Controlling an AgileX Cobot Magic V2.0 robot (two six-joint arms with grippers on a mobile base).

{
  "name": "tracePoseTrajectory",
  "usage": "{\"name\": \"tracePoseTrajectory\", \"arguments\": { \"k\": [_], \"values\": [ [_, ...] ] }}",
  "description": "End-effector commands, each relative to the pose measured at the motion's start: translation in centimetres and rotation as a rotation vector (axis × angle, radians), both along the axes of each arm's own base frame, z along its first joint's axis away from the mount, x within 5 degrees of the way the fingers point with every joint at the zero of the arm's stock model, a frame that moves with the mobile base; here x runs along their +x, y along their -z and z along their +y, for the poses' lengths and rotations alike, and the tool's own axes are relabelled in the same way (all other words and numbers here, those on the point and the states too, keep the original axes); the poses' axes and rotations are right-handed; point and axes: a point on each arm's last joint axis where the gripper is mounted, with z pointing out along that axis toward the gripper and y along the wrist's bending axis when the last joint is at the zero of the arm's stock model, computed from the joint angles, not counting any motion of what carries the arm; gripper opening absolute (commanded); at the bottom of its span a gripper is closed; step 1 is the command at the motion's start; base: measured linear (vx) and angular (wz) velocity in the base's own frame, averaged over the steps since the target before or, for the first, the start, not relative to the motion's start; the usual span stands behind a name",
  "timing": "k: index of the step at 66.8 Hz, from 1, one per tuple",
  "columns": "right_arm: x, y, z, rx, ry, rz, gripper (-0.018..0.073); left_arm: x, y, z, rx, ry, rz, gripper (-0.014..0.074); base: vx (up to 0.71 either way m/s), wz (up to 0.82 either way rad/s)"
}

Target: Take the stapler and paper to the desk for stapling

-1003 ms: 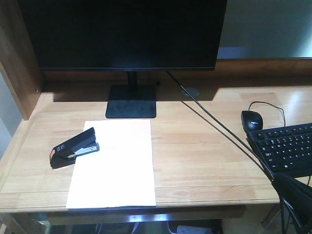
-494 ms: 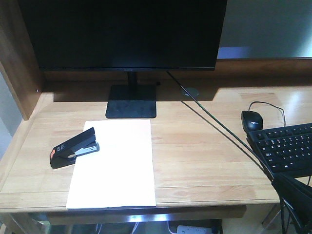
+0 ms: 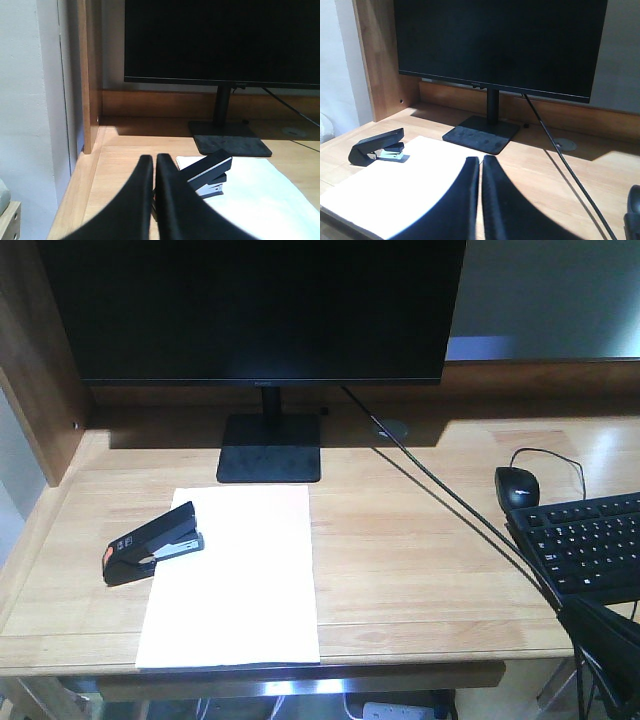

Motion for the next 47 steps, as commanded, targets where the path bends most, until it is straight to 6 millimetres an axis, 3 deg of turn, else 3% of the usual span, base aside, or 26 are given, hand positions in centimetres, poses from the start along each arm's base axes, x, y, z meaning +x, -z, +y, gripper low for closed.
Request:
{"name": "tracePoseTrajectory", "arguments": {
  "k": [1,35,47],
  "values": [
    [0.0,-1.4,0.3,0.022,-0.03,-0.066,-0.0009,0.0,0.2,0.0,-0.018,0.005,-0.059,-0.0007,0.0,0.0],
    [0.0,-1.4,0.3,0.022,-0.03,-0.066,-0.0009,0.0,0.2,0.0,-0.018,0.005,-0.059,-0.0007,0.0,0.0],
    [0.1,-0.2,-0.2,-0.027,0.033,-0.067,-0.0009,0.0,0.2,0.0,-0.018,0.005,-0.059,-0.0007,0.0,0.0]
  ]
}}
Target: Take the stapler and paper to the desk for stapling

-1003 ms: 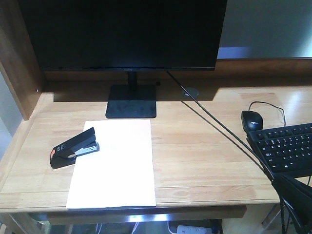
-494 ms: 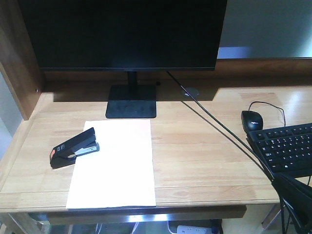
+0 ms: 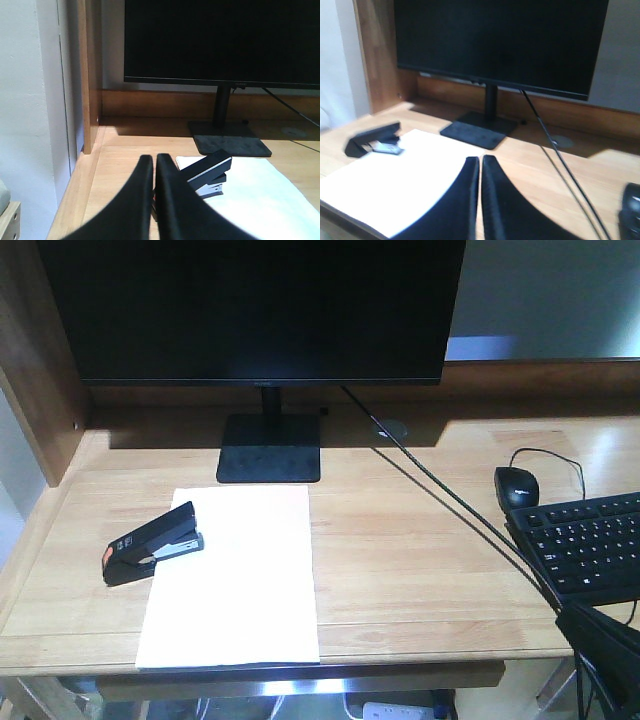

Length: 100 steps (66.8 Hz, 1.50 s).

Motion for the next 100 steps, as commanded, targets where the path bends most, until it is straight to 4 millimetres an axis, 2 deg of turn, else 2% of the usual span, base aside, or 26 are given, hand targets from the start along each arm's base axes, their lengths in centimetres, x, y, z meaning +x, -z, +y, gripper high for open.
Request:
{"name": "tracePoseTrajectory", "arguments": {
  "k": [1,16,25,36,52,100],
  "values": [
    [0.1,-0.7,-0.2,0.014,0.031,-0.065,-0.0009,0.0,0.2,0.0,-0.018,0.005,-0.059,-0.0007,0.0,0.0],
    [-0.1,0.2,-2.8,0.134,0.334,-0.088,-0.0009,0.0,0.2,0.0,-0.018,0.005,-0.059,-0.0007,0.0,0.0],
    [-1.1,0.7,-3.4,0.105,0.415,-0.176,-0.0009,0.0,0.2,0.0,-0.018,0.005,-0.059,-0.0007,0.0,0.0],
    [-2.1,0.8,-3.6,0.087,0.435,-0.258,-0.0009,0.0,0.2,0.0,-0.018,0.005,-0.059,-0.0007,0.0,0.0],
    [-2.0,1.3,-3.8,0.106,0.452,-0.199,-0.0009,0.0,0.2,0.0,-0.018,0.005,-0.059,-0.0007,0.0,0.0],
    [-2.0,1.5,-3.8,0.033,0.464,-0.198,-0.0009,0.0,0.2,0.0,-0.018,0.005,-0.059,-0.0007,0.0,0.0]
  ]
}}
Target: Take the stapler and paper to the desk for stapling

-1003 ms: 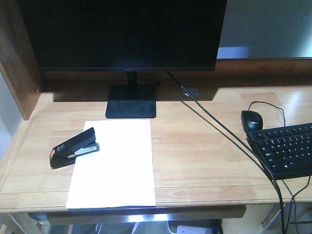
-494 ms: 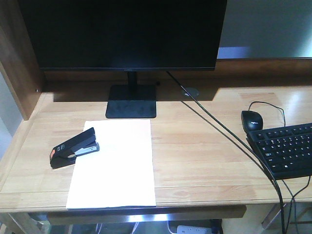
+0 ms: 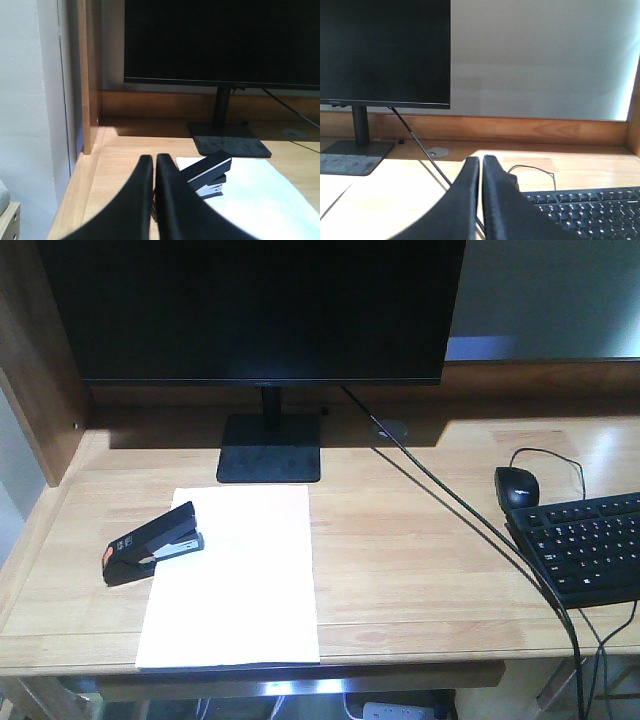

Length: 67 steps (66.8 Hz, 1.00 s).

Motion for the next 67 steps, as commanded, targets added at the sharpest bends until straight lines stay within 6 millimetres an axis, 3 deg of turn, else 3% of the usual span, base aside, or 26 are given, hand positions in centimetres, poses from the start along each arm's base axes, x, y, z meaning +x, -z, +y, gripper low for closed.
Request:
{"name": "tracePoseTrajectory", "arguments": {
  "k": [1,67],
  "values": [
    [-0.16,-0.51,-0.05,-0.01,0.009,-0.072,-0.0009,0.01,0.23,-0.03,-0.016,0.005,-0.057,-0.0007,0.0,0.0],
    [-0.15,-0.44,-0.05,-0.006,0.008,-0.065,-0.0009,0.01,0.23,-0.03,-0.016,0.005,-0.057,-0.0007,0.0,0.0]
  ]
}}
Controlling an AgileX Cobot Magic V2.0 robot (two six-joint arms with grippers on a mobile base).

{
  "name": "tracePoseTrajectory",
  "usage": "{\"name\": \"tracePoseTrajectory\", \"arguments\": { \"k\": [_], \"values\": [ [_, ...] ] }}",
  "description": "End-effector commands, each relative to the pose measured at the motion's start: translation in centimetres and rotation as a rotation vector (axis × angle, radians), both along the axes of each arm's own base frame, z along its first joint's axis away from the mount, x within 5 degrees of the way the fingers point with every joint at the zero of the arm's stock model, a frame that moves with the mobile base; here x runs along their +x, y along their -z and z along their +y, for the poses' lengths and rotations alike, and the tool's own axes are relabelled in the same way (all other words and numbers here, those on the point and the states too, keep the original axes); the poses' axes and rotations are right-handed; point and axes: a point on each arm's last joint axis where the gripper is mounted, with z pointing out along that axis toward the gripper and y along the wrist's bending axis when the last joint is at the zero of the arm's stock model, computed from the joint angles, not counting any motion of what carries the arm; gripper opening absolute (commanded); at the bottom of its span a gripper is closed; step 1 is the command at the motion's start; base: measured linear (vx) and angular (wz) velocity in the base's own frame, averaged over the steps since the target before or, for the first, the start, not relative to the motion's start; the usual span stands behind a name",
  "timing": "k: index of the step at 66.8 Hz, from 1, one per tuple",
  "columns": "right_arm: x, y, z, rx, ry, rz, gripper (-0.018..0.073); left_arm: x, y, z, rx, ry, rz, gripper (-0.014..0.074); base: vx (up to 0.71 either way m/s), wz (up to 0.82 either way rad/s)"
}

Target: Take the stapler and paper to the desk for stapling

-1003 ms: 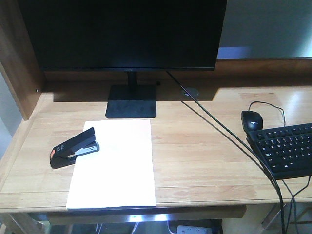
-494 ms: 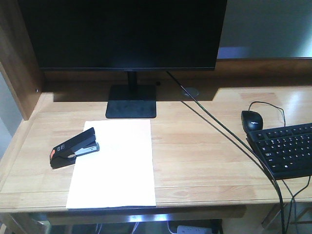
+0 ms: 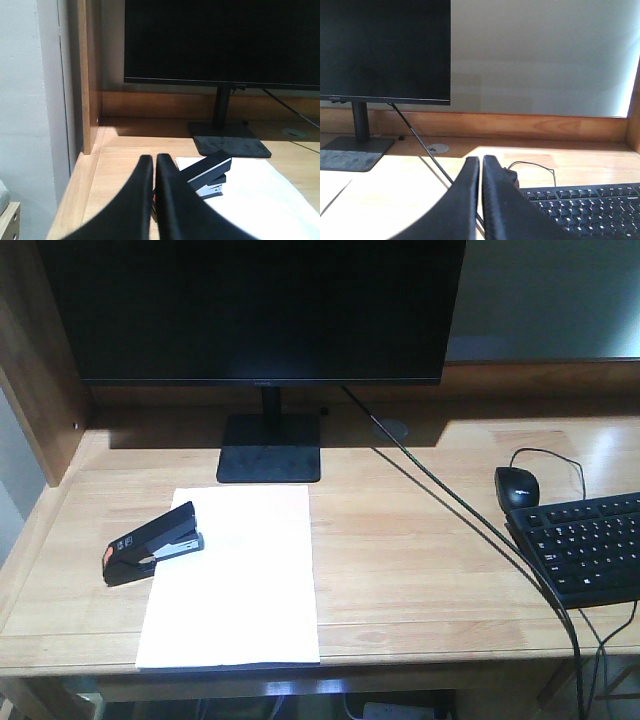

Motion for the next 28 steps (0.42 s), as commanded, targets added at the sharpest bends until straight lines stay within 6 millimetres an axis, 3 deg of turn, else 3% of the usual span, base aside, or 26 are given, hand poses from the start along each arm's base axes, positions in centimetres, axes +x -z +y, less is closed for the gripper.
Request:
{"name": "tracePoseTrajectory", "arguments": {
  "k": [1,28],
  "values": [
    [-0.16,-0.59,-0.06,-0.006,0.009,-0.082,-0.0009,0.01,0.23,-0.03,-0.016,0.005,-0.057,-0.0007,0.0,0.0],
    [-0.16,-0.59,-0.06,-0.006,0.009,-0.082,-0.0009,0.01,0.23,-0.03,-0.016,0.005,-0.057,-0.0007,0.0,0.0]
  ]
}}
